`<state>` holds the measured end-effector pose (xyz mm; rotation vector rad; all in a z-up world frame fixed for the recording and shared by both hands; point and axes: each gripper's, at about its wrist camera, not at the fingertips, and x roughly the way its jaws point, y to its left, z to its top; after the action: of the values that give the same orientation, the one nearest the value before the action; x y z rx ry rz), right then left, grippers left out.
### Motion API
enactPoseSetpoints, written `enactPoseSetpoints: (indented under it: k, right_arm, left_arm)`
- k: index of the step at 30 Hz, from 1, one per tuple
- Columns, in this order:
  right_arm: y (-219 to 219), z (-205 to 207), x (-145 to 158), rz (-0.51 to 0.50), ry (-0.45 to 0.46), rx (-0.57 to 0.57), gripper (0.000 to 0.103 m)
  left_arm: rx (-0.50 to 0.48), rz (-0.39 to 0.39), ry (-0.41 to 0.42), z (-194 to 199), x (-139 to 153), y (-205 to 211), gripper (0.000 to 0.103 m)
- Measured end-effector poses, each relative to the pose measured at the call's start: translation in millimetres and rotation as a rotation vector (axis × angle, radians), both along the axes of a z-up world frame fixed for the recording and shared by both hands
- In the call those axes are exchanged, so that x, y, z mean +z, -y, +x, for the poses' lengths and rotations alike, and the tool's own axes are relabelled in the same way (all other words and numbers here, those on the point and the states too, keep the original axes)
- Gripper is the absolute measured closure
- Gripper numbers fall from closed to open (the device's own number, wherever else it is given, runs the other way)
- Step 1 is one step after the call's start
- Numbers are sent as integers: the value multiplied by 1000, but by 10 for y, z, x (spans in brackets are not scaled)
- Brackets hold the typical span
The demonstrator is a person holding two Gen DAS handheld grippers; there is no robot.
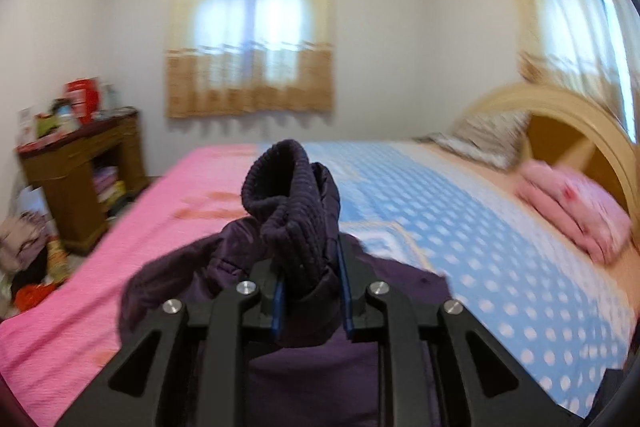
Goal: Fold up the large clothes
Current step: 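Carry the sleeve across the jacket body with the left gripper and release it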
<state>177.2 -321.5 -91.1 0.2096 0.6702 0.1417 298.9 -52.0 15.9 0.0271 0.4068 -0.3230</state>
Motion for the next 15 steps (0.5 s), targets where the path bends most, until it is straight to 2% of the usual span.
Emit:
enactPoseSetpoints:
  k: [2, 4, 5, 6, 8, 10, 11, 15]
  right_arm:
    - [101, -19, -81, 4, -23, -24, 19]
    - [183, -28, -145, 9, -41, -41, 19]
    - [227, -38, -173, 11, -47, -51, 19]
    - [263, -54, -190, 12, -52, -58, 19]
    - [336, -55, -205, 17, -61, -74, 19]
    - [396, -17, -185, 24, -69, -81, 19]
    - [414, 13, -147, 27, -68, -77, 19]
    - [460, 266, 110, 82, -42, -44, 19]
  left_arm:
    - [-38, 32, -43, -12, -128, 284, 69]
    - [-93, 58, -70, -109, -253, 497, 44]
    - [-106, 89, -63, -189, -275, 577, 22]
    - [-120, 114, -33, -317, -292, 617, 12]
    - [-155, 137, 33, -510, -238, 650, 12]
    - [-177, 204, 76, -650, -253, 535, 4]
    - [-169, 223, 89, -666, -260, 584, 0]
    - [-48, 343, 94, -400, -459, 261, 0]
